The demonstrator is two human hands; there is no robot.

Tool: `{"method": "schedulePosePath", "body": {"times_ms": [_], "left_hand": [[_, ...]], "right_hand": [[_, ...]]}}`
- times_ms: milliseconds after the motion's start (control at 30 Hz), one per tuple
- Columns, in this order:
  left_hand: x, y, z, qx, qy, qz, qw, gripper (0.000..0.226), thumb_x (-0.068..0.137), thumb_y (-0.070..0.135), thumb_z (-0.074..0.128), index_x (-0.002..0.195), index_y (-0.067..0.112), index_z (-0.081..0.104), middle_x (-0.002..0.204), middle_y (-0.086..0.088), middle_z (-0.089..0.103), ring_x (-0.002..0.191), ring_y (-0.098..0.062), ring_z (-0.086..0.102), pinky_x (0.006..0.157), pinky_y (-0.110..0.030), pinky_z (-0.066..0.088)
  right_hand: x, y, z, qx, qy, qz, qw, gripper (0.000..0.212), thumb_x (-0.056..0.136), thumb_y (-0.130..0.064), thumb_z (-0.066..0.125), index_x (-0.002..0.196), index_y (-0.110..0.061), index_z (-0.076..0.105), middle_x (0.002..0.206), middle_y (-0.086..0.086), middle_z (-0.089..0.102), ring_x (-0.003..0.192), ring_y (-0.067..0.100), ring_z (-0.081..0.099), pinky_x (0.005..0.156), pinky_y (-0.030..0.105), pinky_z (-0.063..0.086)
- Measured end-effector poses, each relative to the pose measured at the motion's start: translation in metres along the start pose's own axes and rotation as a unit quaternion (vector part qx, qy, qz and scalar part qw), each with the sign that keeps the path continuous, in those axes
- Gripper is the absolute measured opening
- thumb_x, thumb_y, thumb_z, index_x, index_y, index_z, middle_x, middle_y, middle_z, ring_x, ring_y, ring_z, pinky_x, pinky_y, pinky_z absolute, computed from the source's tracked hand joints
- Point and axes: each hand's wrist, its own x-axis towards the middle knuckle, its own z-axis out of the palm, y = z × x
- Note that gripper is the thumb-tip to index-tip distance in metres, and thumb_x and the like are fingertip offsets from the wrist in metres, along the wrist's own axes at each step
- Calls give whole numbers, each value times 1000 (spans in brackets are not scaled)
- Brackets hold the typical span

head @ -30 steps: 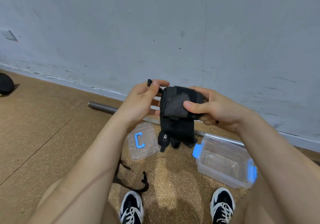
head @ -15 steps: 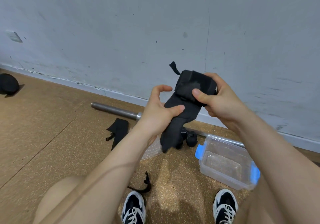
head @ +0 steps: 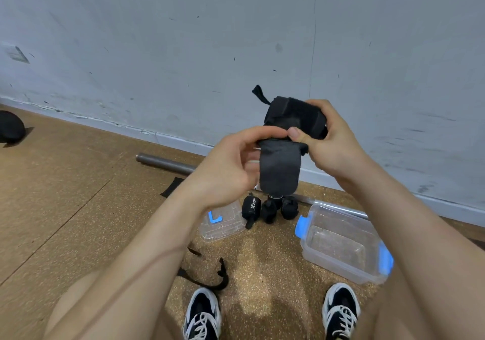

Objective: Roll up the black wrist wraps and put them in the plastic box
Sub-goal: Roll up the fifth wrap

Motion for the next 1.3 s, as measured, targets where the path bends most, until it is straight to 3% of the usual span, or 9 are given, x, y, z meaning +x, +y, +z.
{"method": "schedulePosePath", "body": {"times_ms": [100, 200, 333, 467, 633, 933, 1067, 1167, 1300], "left_hand": [[-1, -5, 5, 159, 118, 89, 976, 41, 79, -4, 69, 93, 34, 75, 92, 9, 75, 89, -12, 70, 82, -39, 58], [0, -4, -2, 353, 117, 205, 905, 20, 83, 17, 67, 94, 33, 75, 70, 17, 58, 73, -15, 54, 62, -35, 48], [-1, 4, -3, 477, 92, 253, 836, 18, 86, 31, 60, 92, 27, 77, 84, 5, 45, 82, -17, 38, 63, -31, 33], [-8, 12, -1, 425, 12, 215, 879, 25, 87, 19, 57, 102, 28, 74, 91, 2, 69, 85, -22, 65, 68, -38, 53], [-13, 20, 3, 372, 40, 197, 906, 35, 82, 10, 56, 107, 23, 77, 90, 5, 76, 86, -13, 69, 72, -40, 57], [-24, 29, 1, 330, -18, 100, 939, 21, 80, 23, 59, 87, 27, 78, 70, 14, 68, 68, 1, 58, 62, -14, 40], [-26, 36, -7, 234, 77, 109, 963, 20, 81, 17, 62, 81, 30, 78, 72, 12, 71, 76, 0, 66, 70, -19, 51], [-18, 35, -22, 90, 198, 57, 974, 38, 89, -4, 62, 74, 29, 72, 67, 17, 69, 71, -3, 67, 61, -19, 55], [-1, 23, -28, 39, 283, 4, 958, 34, 94, 0, 59, 78, 28, 69, 73, 8, 67, 65, -10, 63, 52, -21, 54]], "right_hand": [[0, 0, -2, 26, -38, 23, 999, 38, 92, -12, 68, 125, -21, 54, 64, -20, 57, 44, -8, 51, 42, 7, 37], [-1, 0, 0, -7, -68, 12, 998, 33, 90, -12, 71, 119, -23, 57, 75, -13, 61, 52, -7, 57, 49, 7, 42], [2, 3, 1, -43, -71, 15, 996, 34, 87, -12, 74, 114, -27, 60, 94, -6, 66, 71, -7, 64, 63, 10, 50], [3, 10, 3, -118, -78, -5, 990, 43, 84, -16, 77, 122, -25, 60, 103, -6, 66, 90, 5, 65, 79, 22, 53], [7, 17, 10, -202, -95, -21, 974, 50, 77, -23, 83, 120, -27, 60, 103, -6, 66, 99, 21, 64, 93, 44, 53], [15, 29, 6, -237, -47, -13, 970, 46, 87, -20, 73, 128, -29, 55, 105, -6, 62, 102, 19, 60, 89, 30, 48], [9, 32, 13, -262, -107, -47, 958, 50, 87, -24, 74, 132, -34, 54, 113, -7, 66, 105, 15, 62, 93, 26, 47], [-1, 27, 22, -246, -182, -68, 950, 50, 89, -19, 72, 132, -37, 53, 113, -12, 68, 107, 8, 63, 93, 24, 48], [-15, 15, 25, -236, -253, -75, 935, 55, 92, -10, 65, 122, -54, 50, 104, -33, 63, 105, -6, 58, 90, 19, 45]]}}
